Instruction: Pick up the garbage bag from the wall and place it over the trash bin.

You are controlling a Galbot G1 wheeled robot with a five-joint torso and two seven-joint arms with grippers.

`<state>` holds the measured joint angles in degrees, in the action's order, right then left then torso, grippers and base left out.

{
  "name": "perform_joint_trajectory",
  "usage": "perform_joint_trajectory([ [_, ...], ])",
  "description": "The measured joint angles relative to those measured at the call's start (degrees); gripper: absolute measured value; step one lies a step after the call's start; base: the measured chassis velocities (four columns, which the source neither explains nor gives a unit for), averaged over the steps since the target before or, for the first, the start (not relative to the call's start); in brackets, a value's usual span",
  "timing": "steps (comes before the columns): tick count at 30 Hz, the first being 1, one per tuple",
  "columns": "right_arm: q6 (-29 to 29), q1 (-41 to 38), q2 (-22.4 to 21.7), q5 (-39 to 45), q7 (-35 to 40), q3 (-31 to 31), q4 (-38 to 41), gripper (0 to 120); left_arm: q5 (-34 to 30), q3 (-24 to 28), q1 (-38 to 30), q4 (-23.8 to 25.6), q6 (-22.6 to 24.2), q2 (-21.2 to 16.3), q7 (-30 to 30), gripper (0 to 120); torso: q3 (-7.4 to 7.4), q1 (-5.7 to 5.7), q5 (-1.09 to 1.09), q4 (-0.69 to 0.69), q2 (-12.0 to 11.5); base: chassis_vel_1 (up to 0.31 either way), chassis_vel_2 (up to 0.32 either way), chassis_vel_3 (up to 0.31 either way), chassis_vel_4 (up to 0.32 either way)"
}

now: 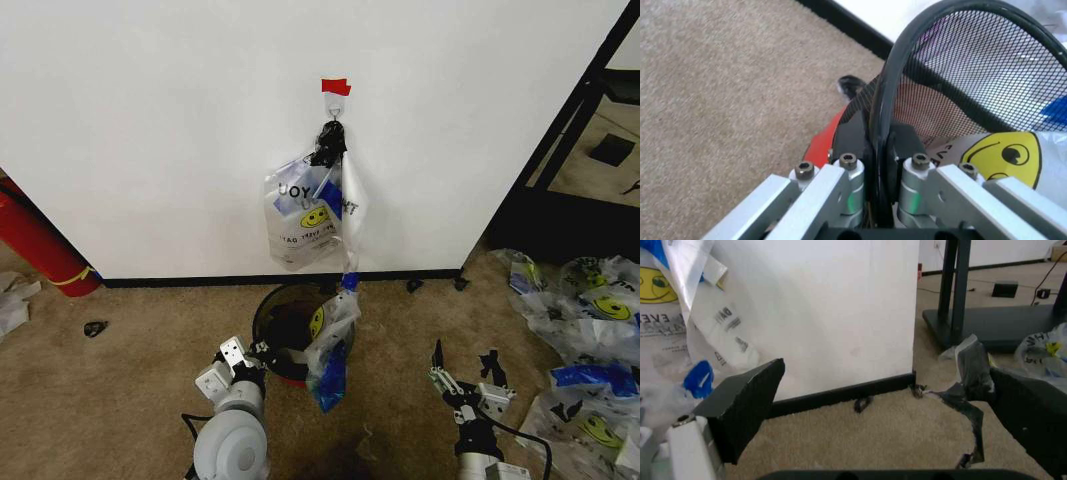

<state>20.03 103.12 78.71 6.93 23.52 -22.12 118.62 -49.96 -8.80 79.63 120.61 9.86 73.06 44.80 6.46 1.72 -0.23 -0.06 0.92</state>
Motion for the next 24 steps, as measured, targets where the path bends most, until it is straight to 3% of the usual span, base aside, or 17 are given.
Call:
perform_joint_trajectory([
  [6, -0.1, 0.0, 0.0, -0.1, 0.0, 0.2, 0.1, 100, -2.1, -0.5, -0.5, -0.3, 1.9, 0.4, 1.8, 3, 0.0, 0.0, 0.01, 0.0, 0.0, 0.0, 0.0, 0.0, 0.0],
  [19, -1.9, -0.1, -0.2, 0.4, 0.5, 1.1, 1.2, 100, -2.7, -1.8, -1.0, 3.2, 5.5, -1.1, 2.5, 48, 0.0, 0.01, 0.0, 0.0, 0.0, 0.0, 0.0, 0.0, 0.0],
  [24, -8.8, -0.2, -2.1, 4.6, 0.5, 3.3, 5.0, 100, -1.0, -2.9, -0.2, 7.4, 6.2, -3.5, 1.2, 67, 0.0, 0.0, -0.01, -0.01, 0.0, 0.0, 0.0, 0.0, 0.0],
])
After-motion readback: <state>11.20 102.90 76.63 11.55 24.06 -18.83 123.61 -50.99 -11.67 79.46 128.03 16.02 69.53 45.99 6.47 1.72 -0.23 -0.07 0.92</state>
